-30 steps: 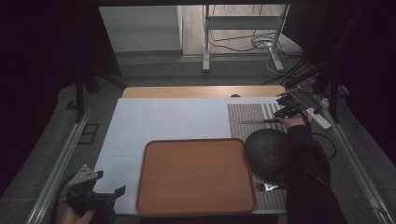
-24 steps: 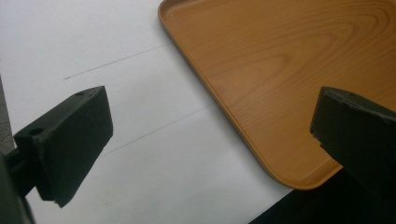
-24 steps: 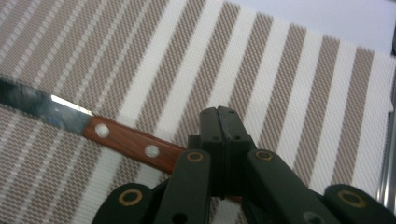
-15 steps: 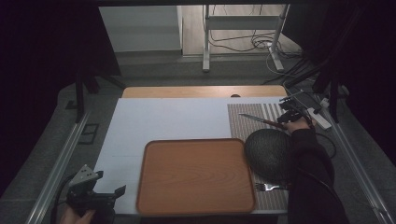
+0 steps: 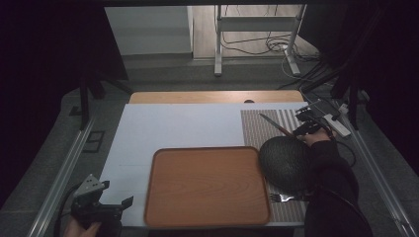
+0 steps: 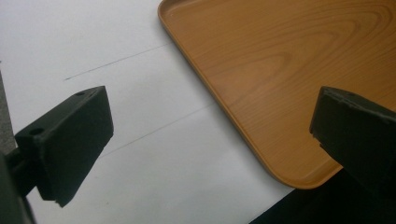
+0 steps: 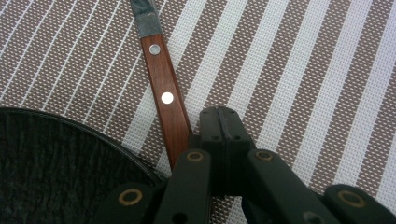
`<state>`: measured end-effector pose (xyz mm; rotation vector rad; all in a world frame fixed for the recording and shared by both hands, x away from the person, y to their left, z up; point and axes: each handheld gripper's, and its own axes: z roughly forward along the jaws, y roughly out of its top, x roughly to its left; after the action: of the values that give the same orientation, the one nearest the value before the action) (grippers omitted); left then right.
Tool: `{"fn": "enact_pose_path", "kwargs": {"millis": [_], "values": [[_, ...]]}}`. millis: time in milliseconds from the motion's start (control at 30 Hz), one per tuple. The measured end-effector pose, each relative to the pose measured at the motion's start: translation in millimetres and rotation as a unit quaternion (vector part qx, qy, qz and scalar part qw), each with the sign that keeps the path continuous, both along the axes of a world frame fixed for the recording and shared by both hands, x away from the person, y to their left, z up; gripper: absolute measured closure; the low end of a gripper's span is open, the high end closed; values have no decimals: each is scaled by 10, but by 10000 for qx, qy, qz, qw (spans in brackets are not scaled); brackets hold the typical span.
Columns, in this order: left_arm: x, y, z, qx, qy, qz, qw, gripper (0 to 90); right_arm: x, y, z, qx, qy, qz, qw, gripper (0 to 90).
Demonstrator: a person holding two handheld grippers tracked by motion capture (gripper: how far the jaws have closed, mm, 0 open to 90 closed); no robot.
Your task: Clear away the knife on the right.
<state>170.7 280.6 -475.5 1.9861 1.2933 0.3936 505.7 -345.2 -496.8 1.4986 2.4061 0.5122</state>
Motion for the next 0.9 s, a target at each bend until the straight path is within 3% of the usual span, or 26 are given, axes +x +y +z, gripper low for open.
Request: {"fn": "enact_pose_path", "kwargs": {"millis": [200,300,533,667,900], "values": [[-2,-2,1,8,-11,-7,10000,2,11,-22,32,169,-108,-112,9997,860],[-2,-5,1,26,-8,-16,10000,3,22,-9,75,367,-142,-119,9992,713],[-3,-9,1,36,-15,-26,10000,3,50,147,97,304,-367,-117,9988,335],[-3,-10,1,44,-16,-32,10000,4,75,251,86,253,-377,-40,9990,157],[-3,-12,1,49,-17,-40,10000,4,119,392,36,259,-244,117,9993,0]]}}
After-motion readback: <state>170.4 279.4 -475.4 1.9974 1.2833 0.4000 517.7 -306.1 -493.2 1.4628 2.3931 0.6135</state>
